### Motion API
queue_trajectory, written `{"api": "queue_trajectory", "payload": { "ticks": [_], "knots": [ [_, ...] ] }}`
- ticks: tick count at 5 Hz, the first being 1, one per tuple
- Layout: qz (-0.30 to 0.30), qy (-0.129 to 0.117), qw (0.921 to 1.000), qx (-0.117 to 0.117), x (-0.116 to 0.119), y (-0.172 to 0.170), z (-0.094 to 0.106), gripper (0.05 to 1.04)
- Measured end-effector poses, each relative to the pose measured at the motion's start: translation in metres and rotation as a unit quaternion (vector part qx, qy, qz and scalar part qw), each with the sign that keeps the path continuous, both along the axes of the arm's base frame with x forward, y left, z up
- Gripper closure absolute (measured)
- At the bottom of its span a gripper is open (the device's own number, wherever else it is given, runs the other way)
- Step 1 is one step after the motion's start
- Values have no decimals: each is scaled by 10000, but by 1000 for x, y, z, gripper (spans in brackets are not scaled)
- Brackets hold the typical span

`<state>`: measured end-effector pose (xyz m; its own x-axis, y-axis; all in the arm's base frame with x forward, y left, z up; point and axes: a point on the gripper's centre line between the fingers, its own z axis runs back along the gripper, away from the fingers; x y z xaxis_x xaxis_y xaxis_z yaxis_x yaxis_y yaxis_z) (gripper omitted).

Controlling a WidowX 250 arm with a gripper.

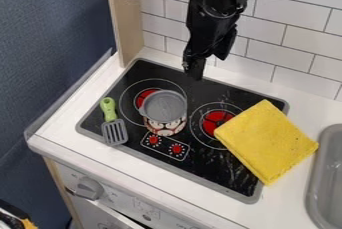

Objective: Slide the can to the top left edge of the stove

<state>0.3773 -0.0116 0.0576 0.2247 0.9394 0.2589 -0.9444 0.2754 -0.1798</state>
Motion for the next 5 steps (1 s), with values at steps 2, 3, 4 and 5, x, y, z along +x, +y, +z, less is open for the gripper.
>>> {"api": "queue_trajectory", "payload": {
  "ticks": [2,3,4,5],
  "knots": [
    [-256,341,9991,33,-28,-3,-20,84],
    [-763,180,9969,80,-41,-16,-4,84],
    [-1330,289,9907,-56,-55,-20,1,84],
    [-2002,619,9773,301,-75,-16,-7,84]
  ]
}}
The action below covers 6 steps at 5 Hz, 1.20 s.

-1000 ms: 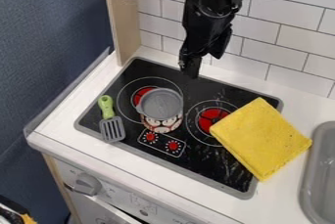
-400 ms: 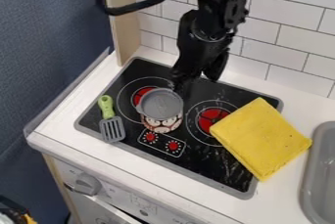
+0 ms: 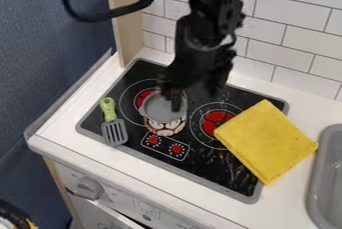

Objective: Slide the can to the top left edge of the stove

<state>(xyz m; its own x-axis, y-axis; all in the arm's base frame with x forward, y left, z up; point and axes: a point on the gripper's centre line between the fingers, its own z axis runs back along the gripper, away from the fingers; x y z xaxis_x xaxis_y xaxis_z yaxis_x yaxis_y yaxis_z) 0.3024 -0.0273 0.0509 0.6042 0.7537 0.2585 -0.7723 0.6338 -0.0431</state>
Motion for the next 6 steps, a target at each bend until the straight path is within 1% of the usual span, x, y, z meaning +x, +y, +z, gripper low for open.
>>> {"api": "queue_trajectory", "payload": {
  "ticks": [1,2,3,4,5,6],
  "knots": [
    [-880,44,9960,142,-21,-6,-4,84],
    [-1346,298,9904,81,-39,-6,-18,84],
    [-1382,284,9897,255,-38,1,-26,84],
    [-1231,429,9912,242,-36,7,-37,84],
    [-967,450,9939,288,-27,21,-40,84],
    [-824,686,9931,467,-22,27,-53,84]
  ]
}}
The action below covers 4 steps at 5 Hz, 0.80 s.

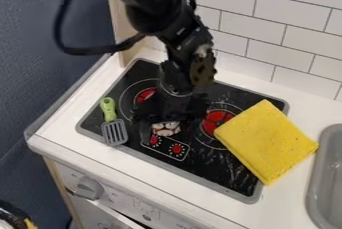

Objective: Slide the can to the top left edge of the stove

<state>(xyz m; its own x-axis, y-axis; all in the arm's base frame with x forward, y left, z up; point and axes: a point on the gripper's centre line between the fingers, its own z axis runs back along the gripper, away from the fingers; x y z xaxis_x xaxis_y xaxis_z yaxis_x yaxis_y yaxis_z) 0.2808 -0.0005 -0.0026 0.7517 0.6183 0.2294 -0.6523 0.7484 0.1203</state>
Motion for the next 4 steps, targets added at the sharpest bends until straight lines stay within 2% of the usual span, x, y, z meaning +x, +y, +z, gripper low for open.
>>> {"api": "queue_trajectory", "payload": {
  "ticks": [2,3,4],
  "knots": [
    [343,-35,9994,-66,27,1,-13,85],
    [764,-143,9970,-28,47,13,-11,87],
    [1409,-299,9896,-51,66,37,-8,83]
  ]
}}
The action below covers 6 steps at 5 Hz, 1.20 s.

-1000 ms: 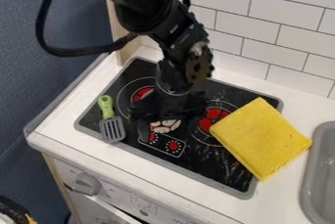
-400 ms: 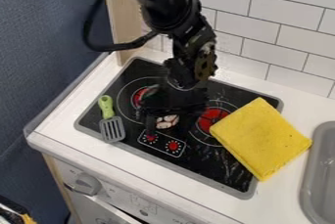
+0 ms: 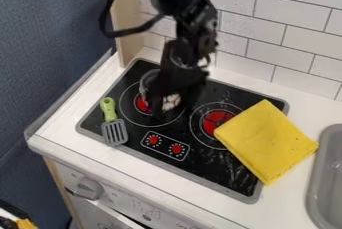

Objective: Slide the can to the top left edge of the stove

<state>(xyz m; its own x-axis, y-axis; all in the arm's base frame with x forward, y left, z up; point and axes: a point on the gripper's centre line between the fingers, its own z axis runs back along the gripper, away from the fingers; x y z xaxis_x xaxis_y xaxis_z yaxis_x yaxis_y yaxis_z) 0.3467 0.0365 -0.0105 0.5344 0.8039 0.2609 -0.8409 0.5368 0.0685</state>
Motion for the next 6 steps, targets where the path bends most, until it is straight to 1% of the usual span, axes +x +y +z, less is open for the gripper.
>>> {"api": "queue_trajectory", "payload": {
  "ticks": [1,2,3,5,6],
  "knots": [
    [282,-114,9995,20,13,12,1,83],
    [492,-230,9985,84,20,24,8,83],
    [604,-279,9978,80,26,29,8,83],
    [637,-397,9972,22,29,28,9,83],
    [627,-599,9962,9,29,24,28,83]
  ]
}}
